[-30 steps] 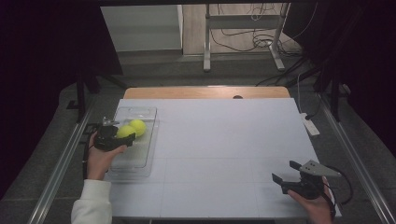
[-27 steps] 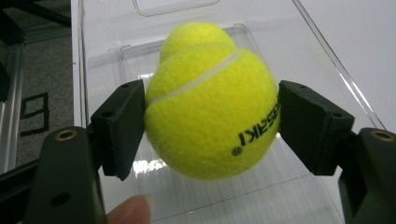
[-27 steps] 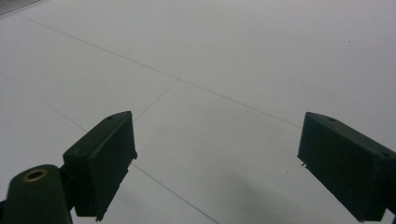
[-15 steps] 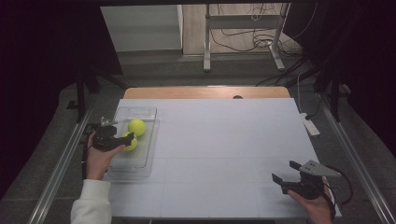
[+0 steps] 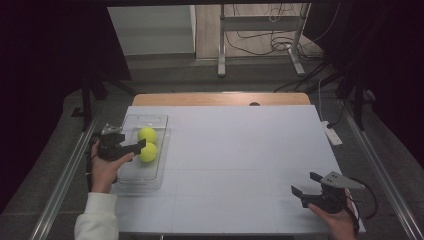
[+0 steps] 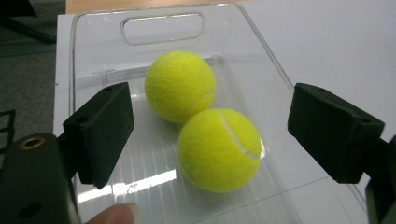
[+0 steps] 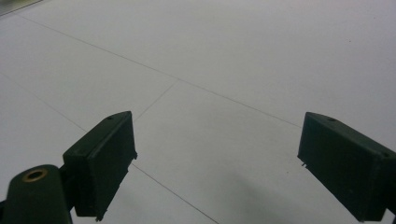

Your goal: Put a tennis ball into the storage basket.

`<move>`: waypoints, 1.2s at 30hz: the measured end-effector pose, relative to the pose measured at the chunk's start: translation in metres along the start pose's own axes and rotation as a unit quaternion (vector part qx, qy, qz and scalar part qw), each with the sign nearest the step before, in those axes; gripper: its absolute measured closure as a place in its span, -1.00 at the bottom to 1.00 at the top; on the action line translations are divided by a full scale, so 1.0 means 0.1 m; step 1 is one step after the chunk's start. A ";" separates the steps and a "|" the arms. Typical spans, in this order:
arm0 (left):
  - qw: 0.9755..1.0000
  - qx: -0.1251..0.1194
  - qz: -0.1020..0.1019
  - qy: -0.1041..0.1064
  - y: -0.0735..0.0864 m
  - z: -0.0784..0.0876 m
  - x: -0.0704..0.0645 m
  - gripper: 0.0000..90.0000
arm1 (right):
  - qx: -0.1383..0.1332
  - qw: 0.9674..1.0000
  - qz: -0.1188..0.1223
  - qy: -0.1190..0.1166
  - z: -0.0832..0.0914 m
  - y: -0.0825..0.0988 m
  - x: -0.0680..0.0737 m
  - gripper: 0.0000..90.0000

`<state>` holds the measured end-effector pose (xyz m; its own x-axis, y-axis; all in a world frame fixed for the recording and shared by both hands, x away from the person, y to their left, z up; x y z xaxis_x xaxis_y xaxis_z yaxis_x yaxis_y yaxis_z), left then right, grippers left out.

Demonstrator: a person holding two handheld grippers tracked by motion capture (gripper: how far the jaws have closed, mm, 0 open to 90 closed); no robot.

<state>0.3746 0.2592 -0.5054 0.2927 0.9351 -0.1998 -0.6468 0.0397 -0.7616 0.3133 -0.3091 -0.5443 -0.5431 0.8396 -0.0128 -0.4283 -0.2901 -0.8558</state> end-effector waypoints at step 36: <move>0.992 -0.058 -0.052 0.099 0.04 0.11 -0.52 -0.67 | -0.007 1.000 0.000 -0.004 0.03 -0.02 0.00 -0.75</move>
<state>0.3493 0.2147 -0.4915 0.4943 0.8396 -0.2253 -0.5239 0.0809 -0.8479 0.3121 -0.3093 -0.5412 -0.5485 0.8361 -0.0096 -0.4178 -0.2840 -0.8630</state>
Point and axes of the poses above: each handheld gripper's, and its own axes: z roughly backward along the jaws, y roughly out of its underside, x roughly to its left, the point moved 7 cm from there along -z, roughly forward along the jaws, and after that the axes turned 4 degrees about y, right-handed, at the moved point
